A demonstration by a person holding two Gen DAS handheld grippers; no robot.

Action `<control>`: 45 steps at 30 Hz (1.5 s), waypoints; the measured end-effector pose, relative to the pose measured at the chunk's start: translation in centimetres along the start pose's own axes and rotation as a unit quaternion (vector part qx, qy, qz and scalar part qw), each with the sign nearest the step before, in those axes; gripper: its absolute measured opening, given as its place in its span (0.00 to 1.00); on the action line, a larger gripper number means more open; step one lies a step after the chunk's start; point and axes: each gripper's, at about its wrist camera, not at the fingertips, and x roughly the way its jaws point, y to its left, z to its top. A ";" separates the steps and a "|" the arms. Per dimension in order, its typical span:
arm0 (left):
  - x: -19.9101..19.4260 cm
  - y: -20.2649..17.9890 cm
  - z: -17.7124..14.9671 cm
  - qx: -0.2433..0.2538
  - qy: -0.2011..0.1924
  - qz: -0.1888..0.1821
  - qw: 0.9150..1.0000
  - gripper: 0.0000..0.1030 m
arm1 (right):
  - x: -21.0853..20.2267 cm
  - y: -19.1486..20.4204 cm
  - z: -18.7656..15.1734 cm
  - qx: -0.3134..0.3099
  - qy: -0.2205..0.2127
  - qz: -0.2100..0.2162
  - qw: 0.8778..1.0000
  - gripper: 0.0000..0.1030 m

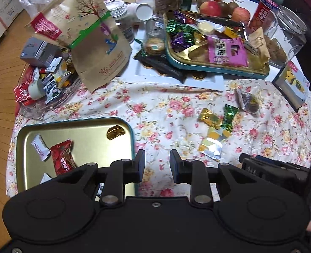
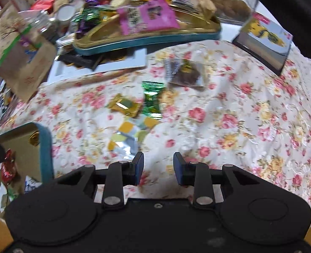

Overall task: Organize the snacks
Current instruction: 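Move both open grippers back over the cloth, right toward a clear brown-filled packet, then close the right gripper on the clear walnut packet and lift it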

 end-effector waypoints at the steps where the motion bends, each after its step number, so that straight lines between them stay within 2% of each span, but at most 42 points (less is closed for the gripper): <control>1: -0.1 -0.2 0.0 0.001 -0.001 -0.003 1.000 0.36 | 0.3 -0.5 0.3 0.013 -0.002 -0.002 1.000 0.32; 5: -0.4 -0.8 0.2 0.006 -0.008 -0.007 1.000 0.36 | 0.7 -2.0 2.1 0.049 -0.018 -0.004 0.999 0.34; 9: -0.5 -1.0 0.3 0.006 -0.012 0.000 1.000 0.36 | 0.4 -2.9 4.3 0.077 -0.053 -0.003 0.996 0.36; 14: -0.4 -0.6 0.1 0.002 -0.009 -0.001 1.000 0.36 | 1.0 -3.2 7.5 0.090 -0.085 -0.004 0.992 0.41; 18: -0.1 -0.4 0.2 0.001 -0.006 0.004 1.000 0.36 | 2.4 -3.6 9.5 0.100 -0.087 -0.016 0.991 0.42; 27: -0.2 -0.2 0.5 -0.004 -0.007 -0.001 1.000 0.36 | 5.0 -2.9 11.7 0.107 -0.110 -0.029 0.988 0.42; 34: -0.2 0.1 0.5 -0.009 -0.008 0.000 1.000 0.36 | 6.3 -2.1 11.3 0.069 -0.077 -0.048 0.993 0.42; 41: -0.6 0.4 0.3 -0.008 -0.009 -0.005 1.000 0.36 | 4.2 -2.2 7.1 0.022 -0.021 -0.040 0.999 0.42; 45: -1.0 0.5 0.1 -0.009 -0.013 -0.010 1.000 0.36 | 3.1 -3.0 4.7 0.030 0.025 -0.025 0.999 0.42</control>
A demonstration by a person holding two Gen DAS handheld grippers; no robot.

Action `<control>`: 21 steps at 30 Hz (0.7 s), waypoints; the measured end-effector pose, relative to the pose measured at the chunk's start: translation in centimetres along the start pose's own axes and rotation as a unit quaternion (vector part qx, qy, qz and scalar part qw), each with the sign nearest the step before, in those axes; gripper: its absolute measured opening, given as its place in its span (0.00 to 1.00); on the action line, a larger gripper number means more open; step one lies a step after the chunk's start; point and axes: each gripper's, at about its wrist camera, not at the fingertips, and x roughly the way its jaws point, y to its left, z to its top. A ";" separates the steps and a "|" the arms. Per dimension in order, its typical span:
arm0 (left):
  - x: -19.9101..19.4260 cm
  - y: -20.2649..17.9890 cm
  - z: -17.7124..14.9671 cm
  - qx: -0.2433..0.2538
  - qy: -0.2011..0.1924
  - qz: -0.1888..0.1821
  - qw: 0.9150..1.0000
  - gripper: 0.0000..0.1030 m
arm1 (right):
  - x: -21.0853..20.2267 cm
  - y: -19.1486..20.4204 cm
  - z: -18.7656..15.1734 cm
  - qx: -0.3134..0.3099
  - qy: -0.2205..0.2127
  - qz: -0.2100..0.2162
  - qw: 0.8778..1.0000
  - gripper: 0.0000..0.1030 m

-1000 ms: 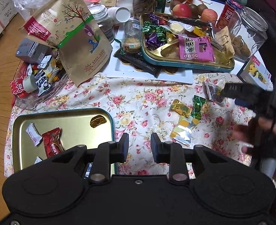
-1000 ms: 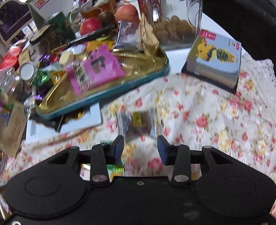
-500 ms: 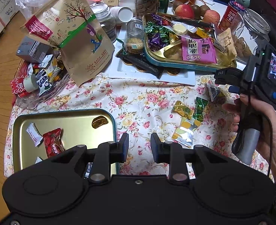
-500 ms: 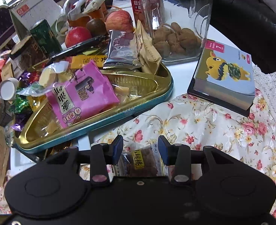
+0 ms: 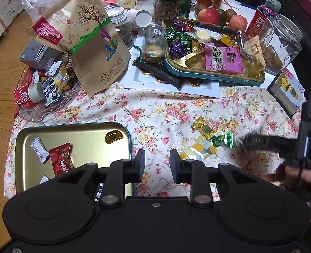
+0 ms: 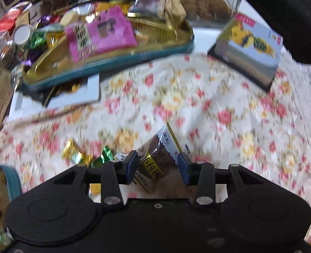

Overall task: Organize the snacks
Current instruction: 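Close the right gripper on the clear walnut packet and lift it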

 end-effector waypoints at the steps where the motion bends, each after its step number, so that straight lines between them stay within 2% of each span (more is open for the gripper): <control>1: 0.0 0.0 0.0 0.000 0.000 0.000 1.000 0.36 | -0.3 -0.3 -0.5 0.006 0.010 0.008 1.000 0.42; 3: -0.1 0.1 -0.1 0.000 -0.001 0.001 1.000 0.36 | -0.9 -0.7 -1.3 0.016 0.033 0.026 0.999 0.41; 5: -0.1 0.3 0.0 -0.002 -0.001 0.001 1.000 0.36 | -1.2 -0.8 -2.0 0.021 0.065 0.018 0.997 0.42; 6: -0.1 0.4 0.0 -0.004 -0.001 0.001 1.000 0.36 | -1.5 -0.9 -2.2 0.024 0.063 0.025 0.997 0.42; 8: -0.2 0.5 0.2 -0.008 -0.002 0.001 1.000 0.36 | -2.4 -1.0 -2.6 0.035 0.032 0.043 0.998 0.41; 11: -0.4 0.7 0.2 -0.012 -0.005 0.000 1.000 0.36 | -3.2 -1.0 -2.4 0.066 -0.015 0.047 0.997 0.44; 16: -0.4 0.8 0.2 -0.013 -0.005 0.000 1.000 0.36 | -1.8 -0.2 -0.3 0.096 -0.046 0.030 0.994 0.45; 21: -0.4 1.3 0.4 -0.020 -0.004 -0.003 1.000 0.36 | 1.0 0.5 0.7 0.104 -0.039 0.005 0.994 0.45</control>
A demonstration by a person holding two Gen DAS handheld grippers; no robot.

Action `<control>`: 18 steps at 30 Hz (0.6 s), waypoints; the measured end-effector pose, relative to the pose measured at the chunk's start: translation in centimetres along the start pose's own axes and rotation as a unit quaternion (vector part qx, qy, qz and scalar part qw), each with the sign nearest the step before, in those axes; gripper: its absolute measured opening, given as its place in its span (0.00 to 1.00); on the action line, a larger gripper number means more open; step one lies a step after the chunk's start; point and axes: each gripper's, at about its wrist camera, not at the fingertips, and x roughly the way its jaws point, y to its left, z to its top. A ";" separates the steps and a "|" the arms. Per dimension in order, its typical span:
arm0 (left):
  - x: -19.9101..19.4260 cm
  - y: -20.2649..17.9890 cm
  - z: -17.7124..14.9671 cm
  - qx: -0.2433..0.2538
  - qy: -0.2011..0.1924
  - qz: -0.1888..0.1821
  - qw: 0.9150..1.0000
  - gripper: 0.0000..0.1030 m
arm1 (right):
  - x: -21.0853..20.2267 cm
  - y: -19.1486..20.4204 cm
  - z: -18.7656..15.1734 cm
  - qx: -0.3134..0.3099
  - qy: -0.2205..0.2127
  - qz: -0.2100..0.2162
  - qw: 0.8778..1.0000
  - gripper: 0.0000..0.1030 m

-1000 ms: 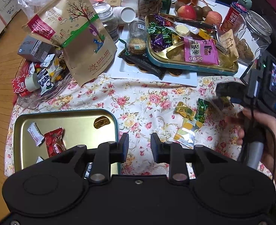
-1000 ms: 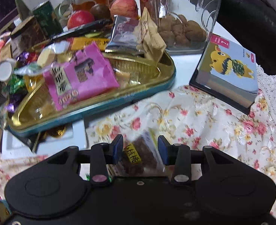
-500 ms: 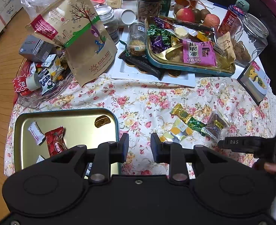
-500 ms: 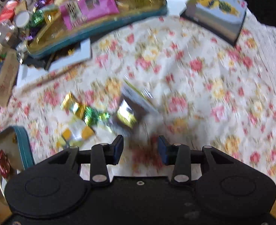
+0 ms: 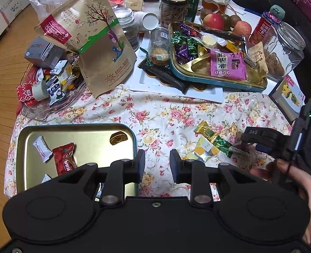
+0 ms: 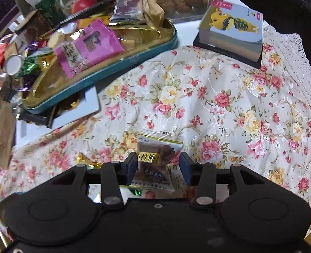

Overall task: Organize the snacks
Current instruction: 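Close the right gripper on the clear walnut packet and lift it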

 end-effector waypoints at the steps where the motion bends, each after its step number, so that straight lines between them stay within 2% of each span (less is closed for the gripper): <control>1: -0.1 0.0 0.0 -0.001 -0.001 -0.002 1.000 0.36 | 0.3 0.1 -0.1 0.004 0.000 0.000 1.000 0.45; 6: -0.2 0.0 0.1 0.001 -0.003 -0.006 1.000 0.36 | 2.1 1.2 -0.4 -0.009 0.007 -0.020 1.000 0.45; 12: -0.2 0.0 0.1 0.001 -0.002 -0.006 1.000 0.36 | 3.0 2.0 -0.9 -0.033 -0.007 -0.043 0.998 0.45; 18: -0.2 0.0 0.1 0.002 -0.002 -0.005 1.000 0.36 | 3.2 2.4 -0.9 -0.053 -0.006 -0.048 0.997 0.47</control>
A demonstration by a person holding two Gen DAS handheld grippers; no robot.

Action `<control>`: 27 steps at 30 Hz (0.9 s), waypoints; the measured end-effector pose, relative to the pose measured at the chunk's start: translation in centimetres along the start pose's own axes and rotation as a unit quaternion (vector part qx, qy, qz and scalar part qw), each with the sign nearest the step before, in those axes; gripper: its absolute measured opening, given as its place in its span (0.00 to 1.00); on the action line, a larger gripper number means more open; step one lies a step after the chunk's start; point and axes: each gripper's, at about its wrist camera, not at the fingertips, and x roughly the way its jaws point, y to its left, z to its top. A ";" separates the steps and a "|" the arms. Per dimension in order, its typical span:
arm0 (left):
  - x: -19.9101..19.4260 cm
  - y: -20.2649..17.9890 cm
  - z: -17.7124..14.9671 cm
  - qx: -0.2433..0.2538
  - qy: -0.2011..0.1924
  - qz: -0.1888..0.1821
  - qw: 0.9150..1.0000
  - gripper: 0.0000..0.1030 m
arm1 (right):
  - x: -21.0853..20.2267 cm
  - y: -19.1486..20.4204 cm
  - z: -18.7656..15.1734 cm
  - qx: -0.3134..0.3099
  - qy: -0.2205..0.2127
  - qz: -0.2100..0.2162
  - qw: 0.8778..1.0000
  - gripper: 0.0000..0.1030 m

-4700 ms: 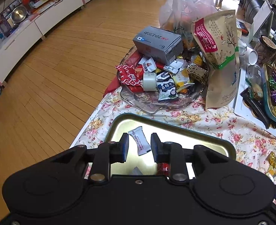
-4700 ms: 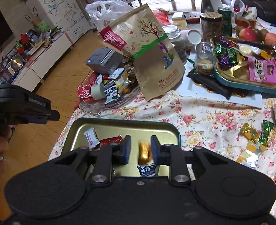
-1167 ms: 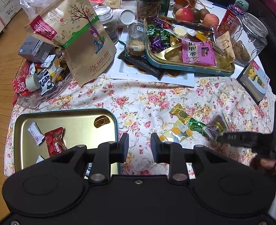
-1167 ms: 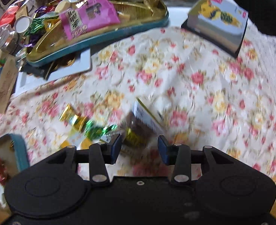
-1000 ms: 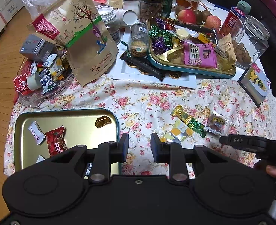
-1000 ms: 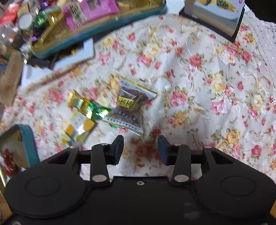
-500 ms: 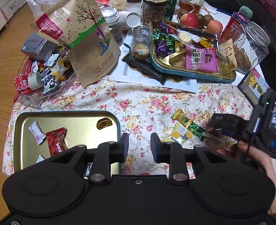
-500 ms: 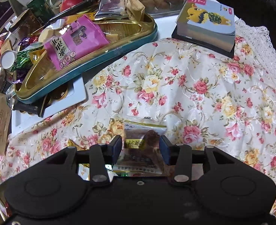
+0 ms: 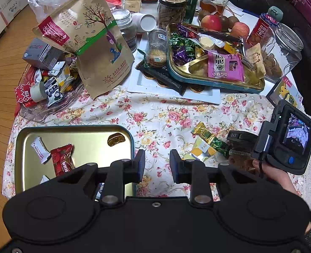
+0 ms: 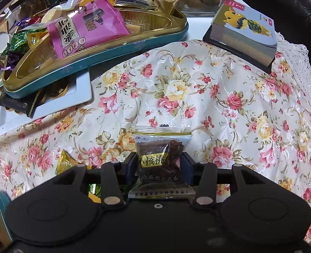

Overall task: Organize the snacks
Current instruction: 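Close the right gripper on the clear walnut packet and lift it, then close the left gripper on the white-and-yellow packet while the right holds the walnut packet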

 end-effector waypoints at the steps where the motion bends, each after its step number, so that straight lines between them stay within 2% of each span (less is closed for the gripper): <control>1: 0.0 0.0 0.0 0.001 0.000 0.001 1.000 0.36 | 0.0 -0.1 0.1 0.000 0.004 0.001 1.000 0.47; 5: 0.2 -0.2 -0.1 0.006 -0.001 0.003 1.000 0.36 | -0.6 -1.3 0.3 0.020 0.010 0.015 1.000 0.38; 11: 1.1 -1.0 0.0 0.012 0.006 0.002 1.000 0.36 | -3.9 -3.5 -0.3 0.016 0.009 0.027 0.999 0.38; 14: 1.8 -1.7 0.0 0.017 0.012 0.001 1.000 0.36 | -6.0 -4.7 -1.2 0.020 0.015 0.046 0.999 0.38; 18: 3.3 -2.9 -0.1 0.026 0.025 -0.003 0.999 0.36 | -8.6 -5.4 -2.9 0.017 0.024 0.047 0.998 0.38; 22: 5.0 -4.3 -0.2 0.040 0.023 -0.001 0.999 0.39 | -11.0 -6.2 -4.5 0.022 0.015 0.085 0.996 0.38; 27: 7.9 -5.9 -0.7 0.060 0.012 0.003 0.998 0.40 | -13.0 -7.6 -4.1 0.055 -0.007 0.130 0.990 0.38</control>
